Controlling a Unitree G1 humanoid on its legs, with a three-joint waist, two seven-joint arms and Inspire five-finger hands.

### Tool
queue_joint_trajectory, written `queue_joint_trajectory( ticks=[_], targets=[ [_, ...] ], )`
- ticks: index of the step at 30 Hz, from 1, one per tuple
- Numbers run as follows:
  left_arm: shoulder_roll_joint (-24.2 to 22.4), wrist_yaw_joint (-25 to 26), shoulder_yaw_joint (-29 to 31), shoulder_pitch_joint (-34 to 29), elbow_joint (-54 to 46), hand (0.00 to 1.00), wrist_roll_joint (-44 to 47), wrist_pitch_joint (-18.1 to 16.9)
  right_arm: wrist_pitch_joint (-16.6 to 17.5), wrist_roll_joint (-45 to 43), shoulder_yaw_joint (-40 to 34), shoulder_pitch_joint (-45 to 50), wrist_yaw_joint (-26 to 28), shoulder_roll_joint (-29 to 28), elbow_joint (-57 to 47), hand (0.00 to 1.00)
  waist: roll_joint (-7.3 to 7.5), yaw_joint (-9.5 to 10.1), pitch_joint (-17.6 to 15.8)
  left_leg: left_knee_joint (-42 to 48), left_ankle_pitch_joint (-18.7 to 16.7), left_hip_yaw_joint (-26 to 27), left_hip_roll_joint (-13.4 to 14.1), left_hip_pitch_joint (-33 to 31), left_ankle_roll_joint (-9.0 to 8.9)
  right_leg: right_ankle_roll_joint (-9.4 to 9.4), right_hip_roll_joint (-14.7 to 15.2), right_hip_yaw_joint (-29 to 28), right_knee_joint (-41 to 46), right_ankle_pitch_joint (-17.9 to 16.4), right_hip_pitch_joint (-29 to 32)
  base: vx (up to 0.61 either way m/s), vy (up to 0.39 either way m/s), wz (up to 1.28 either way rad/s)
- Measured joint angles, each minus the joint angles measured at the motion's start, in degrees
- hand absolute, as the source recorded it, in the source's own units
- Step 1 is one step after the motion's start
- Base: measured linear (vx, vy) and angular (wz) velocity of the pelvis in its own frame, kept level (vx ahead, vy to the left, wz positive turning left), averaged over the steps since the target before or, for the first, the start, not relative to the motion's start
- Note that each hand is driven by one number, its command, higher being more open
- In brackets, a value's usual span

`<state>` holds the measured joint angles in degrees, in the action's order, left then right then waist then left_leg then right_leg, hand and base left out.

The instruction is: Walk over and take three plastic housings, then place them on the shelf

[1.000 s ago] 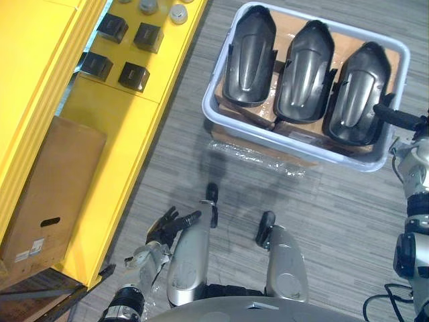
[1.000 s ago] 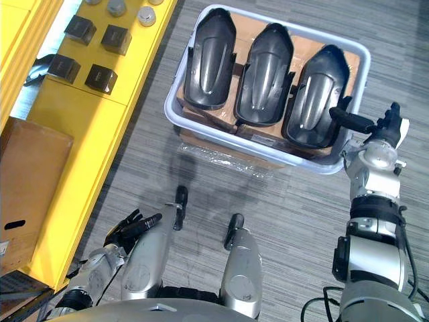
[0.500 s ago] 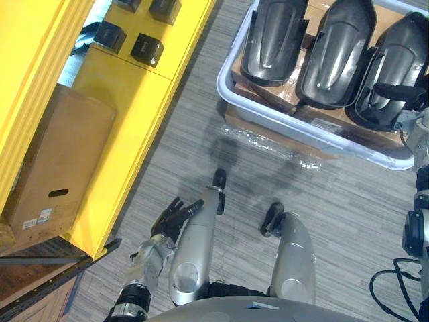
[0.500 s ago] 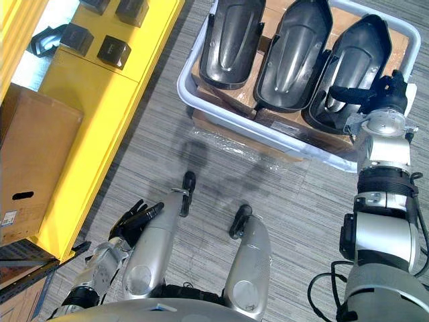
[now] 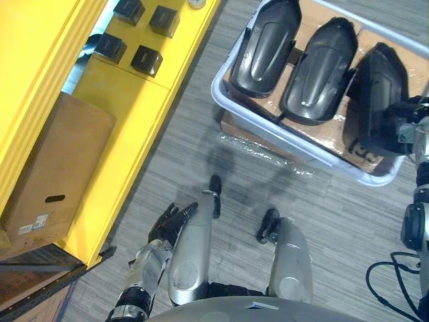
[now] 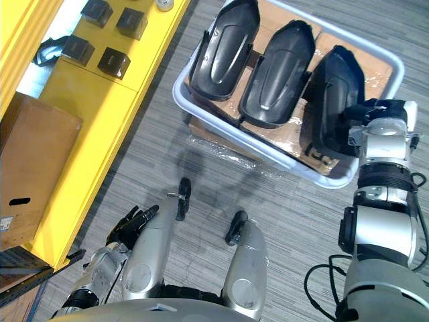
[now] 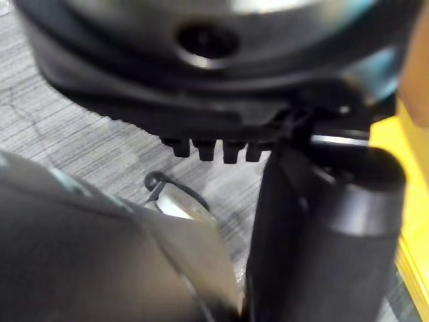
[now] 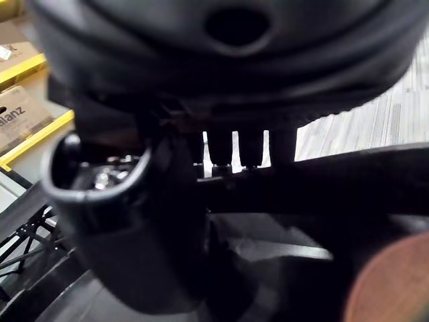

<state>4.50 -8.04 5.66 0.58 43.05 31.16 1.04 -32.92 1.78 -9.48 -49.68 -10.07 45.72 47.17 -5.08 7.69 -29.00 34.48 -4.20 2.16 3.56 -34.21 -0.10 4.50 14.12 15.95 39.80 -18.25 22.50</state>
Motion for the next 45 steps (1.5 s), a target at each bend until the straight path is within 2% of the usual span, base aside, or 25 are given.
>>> queue_joint_trajectory(
  ticks=[3, 9, 12, 15, 19, 23, 26, 30, 32, 37, 43, 45],
  targets=[
    [0.1, 0.6, 1.6, -0.1, 0.2, 1.00, 0.0, 0.3, -1.4, 1.2, -1.3, 1.7, 0.0, -2.5, -0.2, 0.00, 1.43, 0.02, 0.2, -1.3, -0.1, 0.3, 0.5, 1.9, -0.18, -0.12, -0.5, 0.5, -1.4, 0.1, -1.9, 0.03, -0.049, -0.01],
    [0.1, 0.7, 2.7, -1.9, 0.4, 1.00, 0.0, 0.4, -2.2, 2.5, -5.7, 4.7, -0.8, -3.2, -0.4, 0.00, 2.12, 0.14, 0.3, -3.9, -0.1, 1.5, 0.7, 7.0, -0.20, 0.30, -0.6, 1.4, -4.7, 0.3, -7.4, 0.05, -0.030, 0.03],
    [0.0, 0.4, 3.4, -2.9, 0.4, 1.00, -0.1, 0.2, -1.6, 2.5, -9.5, 7.0, -4.1, -3.3, -0.4, 0.00, 2.48, -0.04, 0.3, -5.1, -0.1, 1.7, 0.8, 9.3, -0.22, 0.54, -1.1, 1.9, -7.1, 0.9, -10.3, 0.06, -0.030, 0.03],
    [0.1, 0.3, 3.4, -3.5, 1.6, 1.00, -0.3, -1.0, 0.4, 2.6, -11.4, 9.0, -9.4, -3.3, -0.4, 0.00, 2.72, -0.28, 0.3, -7.2, -0.1, 2.2, 0.9, 13.0, -0.32, 0.78, -1.4, 2.4, -10.0, 1.6, -14.1, 0.06, -0.014, -0.02],
    [0.4, -0.2, 3.1, -5.5, 0.6, 1.00, -0.6, -3.5, 6.3, 5.3, -11.4, 11.3, -16.3, -3.3, -2.3, 0.00, 3.53, -1.72, 0.7, -11.1, 0.5, 2.2, 0.8, 17.9, -0.83, 1.05, -2.6, 2.9, -15.9, 3.3, -19.6, 0.06, -0.024, -0.02],
    [1.1, -1.4, 3.1, -9.8, -4.1, 1.00, -1.4, -3.6, 10.7, 9.8, -11.8, 15.4, -20.8, -3.3, -7.6, 0.00, 4.68, -3.21, 2.2, -14.3, 1.0, 2.3, 0.7, 21.2, -1.16, 1.30, -3.7, 3.4, -21.6, 5.5, -24.0, 0.10, -0.018, -0.02],
    [1.9, -2.7, 0.9, -13.3, -11.5, 1.00, -1.3, -3.6, 14.0, 13.5, -12.4, 20.5, -23.0, -3.5, -12.7, 0.00, 5.26, -3.44, 5.6, -17.0, 1.2, 2.7, 0.5, 23.5, -1.42, 1.75, -4.4, 3.9, -27.0, 7.5, -27.2, 0.12, -0.012, -0.04],
    [2.1, -3.8, -1.0, -14.2, -23.4, 1.00, -1.3, -3.5, 19.0, 20.3, -12.5, 24.3, -24.5, -6.1, -16.3, 0.00, 5.86, -4.04, 10.6, -19.3, 1.3, 3.0, 0.1, 25.6, -1.54, 2.34, -4.8, 4.3, -31.8, 9.9, -30.1, 0.11, 0.005, -0.02],
    [2.2, -4.2, -1.9, -12.3, -29.7, 1.00, -1.3, -3.6, 22.7, 22.9, -12.1, 24.5, -24.6, -8.5, -17.2, 0.00, 5.81, -4.74, 11.9, -20.2, 1.3, 3.5, 0.1, 27.3, -1.57, 2.97, -5.0, 4.3, -33.7, 11.6, -32.0, 0.07, 0.024, -0.10],
    [2.8, -5.3, -5.4, -5.5, -35.8, 1.00, 0.4, -2.9, 27.3, 26.9, -9.7, 25.3, -24.5, -10.9, -21.1, 0.00, 5.21, -5.11, 13.9, -22.3, 1.5, 5.9, 0.2, 30.0, -1.26, 3.33, -4.8, 2.4, -35.1, 14.1, -32.7, 0.01, 0.044, -0.24],
    [4.1, -8.5, -10.6, 1.8, -35.2, 1.00, 7.0, 3.5, 35.8, 32.8, -4.8, 25.3, -24.0, -13.6, -25.9, 0.00, 4.91, -6.71, 15.9, -26.2, 2.6, 9.4, 0.0, 33.9, -0.64, 3.49, -4.4, -0.9, -36.3, 17.0, -32.9, -0.04, 0.058, -0.33],
    [4.2, -9.8, -13.9, 4.5, -32.9, 1.00, 9.3, 5.7, 38.9, 33.8, -3.0, 25.2, -23.9, -15.2, -27.1, 0.00, 5.12, -7.84, 17.0, -28.4, 3.8, 10.0, -0.4, 34.8, -0.40, 3.26, -4.3, -1.9, -37.2, 18.0, -32.7, -0.07, 0.049, -0.20]
  ],
)
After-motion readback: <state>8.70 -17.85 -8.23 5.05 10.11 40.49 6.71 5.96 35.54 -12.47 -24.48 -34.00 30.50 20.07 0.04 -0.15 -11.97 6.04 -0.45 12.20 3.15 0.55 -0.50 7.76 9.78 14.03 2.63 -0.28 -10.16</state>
